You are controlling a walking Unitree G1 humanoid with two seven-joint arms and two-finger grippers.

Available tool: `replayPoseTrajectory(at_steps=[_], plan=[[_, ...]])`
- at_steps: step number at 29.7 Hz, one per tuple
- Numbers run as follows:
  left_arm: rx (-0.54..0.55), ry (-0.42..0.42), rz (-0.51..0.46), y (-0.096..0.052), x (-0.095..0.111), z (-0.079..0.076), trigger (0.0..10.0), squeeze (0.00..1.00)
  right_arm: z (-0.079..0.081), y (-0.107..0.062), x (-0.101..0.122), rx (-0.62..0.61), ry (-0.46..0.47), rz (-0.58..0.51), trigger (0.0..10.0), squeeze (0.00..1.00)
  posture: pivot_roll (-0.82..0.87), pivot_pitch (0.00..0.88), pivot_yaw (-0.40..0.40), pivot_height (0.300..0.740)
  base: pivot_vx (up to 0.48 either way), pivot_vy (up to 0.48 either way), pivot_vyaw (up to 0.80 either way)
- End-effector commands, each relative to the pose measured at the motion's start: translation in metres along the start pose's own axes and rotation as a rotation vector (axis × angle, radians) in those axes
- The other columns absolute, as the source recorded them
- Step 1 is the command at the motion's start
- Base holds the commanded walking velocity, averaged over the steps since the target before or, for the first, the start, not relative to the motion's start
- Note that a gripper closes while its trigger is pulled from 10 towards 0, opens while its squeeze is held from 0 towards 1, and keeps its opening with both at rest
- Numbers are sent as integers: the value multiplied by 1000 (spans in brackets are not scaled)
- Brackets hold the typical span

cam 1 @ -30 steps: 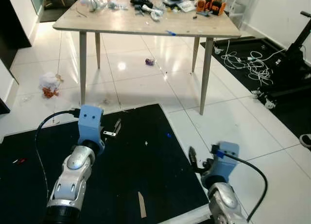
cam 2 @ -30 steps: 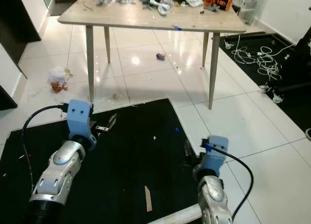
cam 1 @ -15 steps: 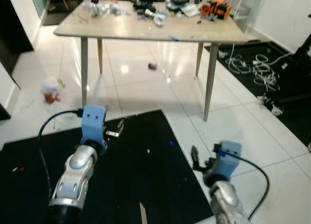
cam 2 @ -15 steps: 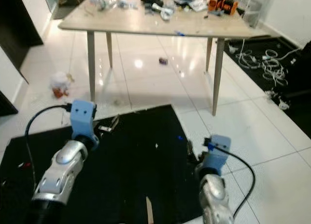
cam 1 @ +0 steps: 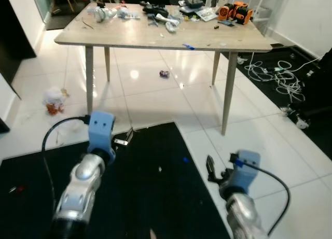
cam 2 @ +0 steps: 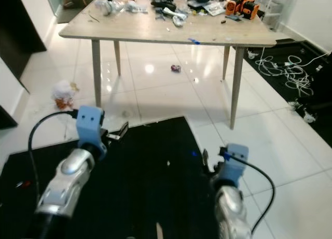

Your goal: Picking trash to rubbish bin

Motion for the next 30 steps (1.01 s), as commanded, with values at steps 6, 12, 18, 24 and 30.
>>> replayPoseTrajectory(at_steps=[6, 12, 18, 24, 30], plan=[[-13, 15, 23, -3, -6, 0, 10000, 0, -6, 0, 0, -17, -5, 8, 10000, 0, -18, 137, 43, 740, 382, 0, 0], [-18, 13, 22, -2, -5, -1, 10000, 0, -6, 2, 4, -15, -4, -8, 10000, 0, -13, 134, 41, 740, 386, 0, 0], [-24, 13, 21, -2, -5, -3, 10000, 0, -5, 2, 3, -12, -5, -5, 10000, 0, -8, 135, 40, 740, 393, 0, 0], [-29, 17, 22, -3, -5, -3, 10000, 0, -4, 2, 2, -12, -2, -3, 10000, 0, -3, 140, 41, 740, 398, 0, 0], [-32, 16, 19, -2, -4, -4, 10000, 0, -5, 2, 2, -16, 2, -5, 10000, 0, -4, 140, 43, 740, 398, 0, 0]])
Point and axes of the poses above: a point about 5 cm out from each wrist's last joint towards the gripper, its own y axis pointing out of the wrist towards the gripper, its own x axis along the axis of the wrist's last joint, z = x × y, the point moved 6 cm from there along y, pointing out of the wrist towards the gripper, and after that the axes turned 3 degrees about -y, right-handed, at the moved point
